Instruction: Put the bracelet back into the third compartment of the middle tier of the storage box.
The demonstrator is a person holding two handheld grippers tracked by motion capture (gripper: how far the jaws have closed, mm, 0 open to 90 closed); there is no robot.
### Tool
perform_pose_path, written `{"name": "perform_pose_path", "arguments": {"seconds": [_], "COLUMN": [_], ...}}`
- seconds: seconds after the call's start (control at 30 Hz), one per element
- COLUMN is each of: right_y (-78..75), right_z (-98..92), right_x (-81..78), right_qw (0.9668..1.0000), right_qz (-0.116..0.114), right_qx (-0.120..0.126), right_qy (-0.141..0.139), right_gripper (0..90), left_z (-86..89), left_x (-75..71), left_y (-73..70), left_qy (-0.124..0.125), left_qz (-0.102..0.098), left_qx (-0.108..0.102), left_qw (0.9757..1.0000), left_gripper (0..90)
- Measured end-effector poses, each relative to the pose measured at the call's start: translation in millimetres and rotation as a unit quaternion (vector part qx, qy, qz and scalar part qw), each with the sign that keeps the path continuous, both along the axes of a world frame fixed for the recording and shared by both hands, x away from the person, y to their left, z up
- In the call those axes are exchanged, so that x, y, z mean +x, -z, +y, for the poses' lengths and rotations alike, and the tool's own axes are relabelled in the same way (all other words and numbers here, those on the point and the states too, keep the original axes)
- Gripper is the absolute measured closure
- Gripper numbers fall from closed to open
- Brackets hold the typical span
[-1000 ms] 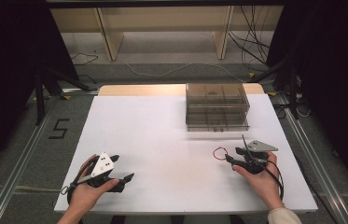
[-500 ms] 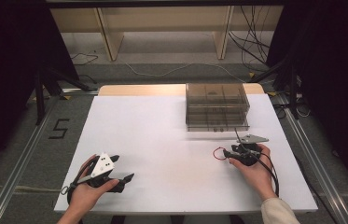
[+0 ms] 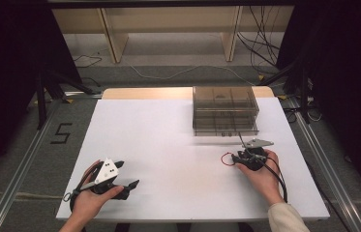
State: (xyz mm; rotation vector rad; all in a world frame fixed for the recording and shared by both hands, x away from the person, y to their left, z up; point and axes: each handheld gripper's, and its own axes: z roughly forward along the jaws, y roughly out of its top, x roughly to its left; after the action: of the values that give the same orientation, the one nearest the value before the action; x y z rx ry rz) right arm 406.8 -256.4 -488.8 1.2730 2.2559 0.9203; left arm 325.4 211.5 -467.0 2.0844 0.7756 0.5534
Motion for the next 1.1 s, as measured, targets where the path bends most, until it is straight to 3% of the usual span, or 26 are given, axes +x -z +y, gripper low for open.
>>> {"name": "perform_pose_path", "arguments": {"seconds": [0.47, 0.93, 1.1], "right_y": [-0.6, -1.1, -6.2], "right_z": [1.4, 1.0, -0.8], "right_x": [3.1, 1.3, -0.6], "right_qw": [0.9995, 0.9988, 0.9985], "right_qz": [0.023, 0.023, 0.009], "right_qx": [0.017, 0.030, 0.042], "right_qy": [0.016, 0.030, 0.035], "right_gripper": [90.0, 90.0, 90.0], "left_z": [-0.7, -0.6, -0.7], "left_x": [0.5, 0.4, 0.6], "left_y": [1.1, 0.9, 1.0], "left_qy": [0.001, 0.002, 0.002], "left_qz": [0.003, 0.003, 0.003], "left_qx": [0.000, -0.001, 0.000], "left_qw": [1.0000, 1.0000, 1.0000], "left_gripper": [16.4, 16.4, 16.5]}}
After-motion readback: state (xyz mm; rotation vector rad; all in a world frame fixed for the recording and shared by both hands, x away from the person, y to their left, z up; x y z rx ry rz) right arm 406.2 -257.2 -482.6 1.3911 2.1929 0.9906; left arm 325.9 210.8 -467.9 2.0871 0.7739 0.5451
